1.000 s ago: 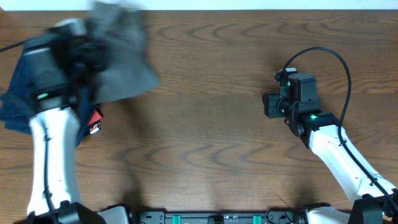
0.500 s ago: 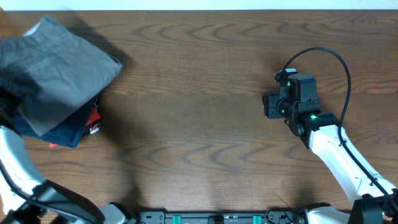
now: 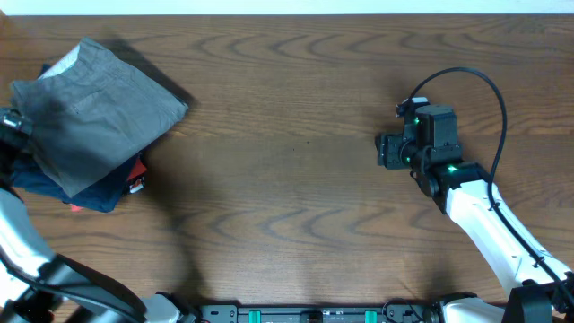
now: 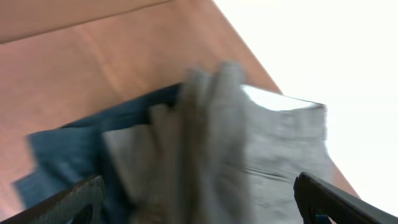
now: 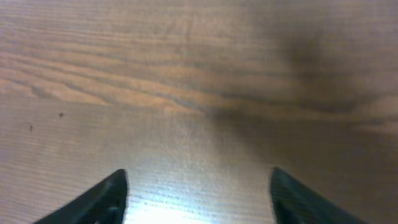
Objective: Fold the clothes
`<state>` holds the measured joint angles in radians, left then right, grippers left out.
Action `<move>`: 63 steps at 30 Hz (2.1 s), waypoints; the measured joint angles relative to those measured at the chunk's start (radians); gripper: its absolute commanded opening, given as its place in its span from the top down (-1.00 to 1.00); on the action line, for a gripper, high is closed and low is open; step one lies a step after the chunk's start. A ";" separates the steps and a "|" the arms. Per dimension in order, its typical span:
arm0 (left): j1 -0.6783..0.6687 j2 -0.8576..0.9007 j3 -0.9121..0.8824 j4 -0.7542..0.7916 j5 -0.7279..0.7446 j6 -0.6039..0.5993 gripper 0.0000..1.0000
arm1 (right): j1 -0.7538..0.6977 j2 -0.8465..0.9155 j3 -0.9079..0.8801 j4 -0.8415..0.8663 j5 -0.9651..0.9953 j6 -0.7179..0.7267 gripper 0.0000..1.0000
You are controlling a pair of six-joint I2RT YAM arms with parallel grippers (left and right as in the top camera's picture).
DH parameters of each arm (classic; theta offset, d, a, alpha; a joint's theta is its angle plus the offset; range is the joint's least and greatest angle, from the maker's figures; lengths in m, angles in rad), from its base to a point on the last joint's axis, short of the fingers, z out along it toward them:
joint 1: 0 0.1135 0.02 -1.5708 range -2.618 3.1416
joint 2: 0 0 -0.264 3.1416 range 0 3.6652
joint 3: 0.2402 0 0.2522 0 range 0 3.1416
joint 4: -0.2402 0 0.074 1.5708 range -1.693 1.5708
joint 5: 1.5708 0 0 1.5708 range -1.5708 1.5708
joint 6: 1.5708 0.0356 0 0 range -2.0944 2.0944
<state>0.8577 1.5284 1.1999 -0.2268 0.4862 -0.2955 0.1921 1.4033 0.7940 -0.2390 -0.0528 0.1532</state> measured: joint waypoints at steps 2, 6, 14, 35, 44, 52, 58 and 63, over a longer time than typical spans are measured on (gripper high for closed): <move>-0.050 -0.034 0.000 0.000 0.018 0.000 -0.96 | 0.000 0.000 0.000 0.029 -0.001 0.001 -0.80; -0.228 -0.072 0.000 -0.010 0.047 0.015 -0.96 | -0.002 0.000 0.000 0.077 -0.002 0.000 -0.98; -0.726 -0.023 0.002 -0.248 -0.005 0.140 -0.96 | -0.116 0.000 0.002 0.151 -0.048 0.016 -0.99; -0.942 -0.631 -0.125 -0.671 -0.333 0.222 -0.96 | -0.394 -0.472 0.003 -0.395 -0.097 0.046 -0.99; -0.942 -1.066 -0.273 -0.665 -0.428 0.195 -0.96 | -0.394 -0.757 0.002 -0.400 -0.043 0.043 -0.98; -0.942 -1.157 -0.275 -0.667 -0.441 0.193 -0.96 | -0.394 -0.763 0.001 -0.411 -0.039 0.043 -0.98; -0.942 -1.157 -0.275 -0.689 -0.442 0.191 -0.96 | -0.394 -0.763 0.001 -0.412 -0.039 0.043 -0.99; -0.942 -1.157 -0.275 -0.713 -0.441 0.191 -0.96 | -0.394 -0.763 0.001 -0.412 -0.039 0.043 -0.99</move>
<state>-0.0841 0.3710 0.9249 -0.9398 0.0448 -0.1043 -0.2024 0.6403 0.7948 -0.6510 -0.0914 0.1967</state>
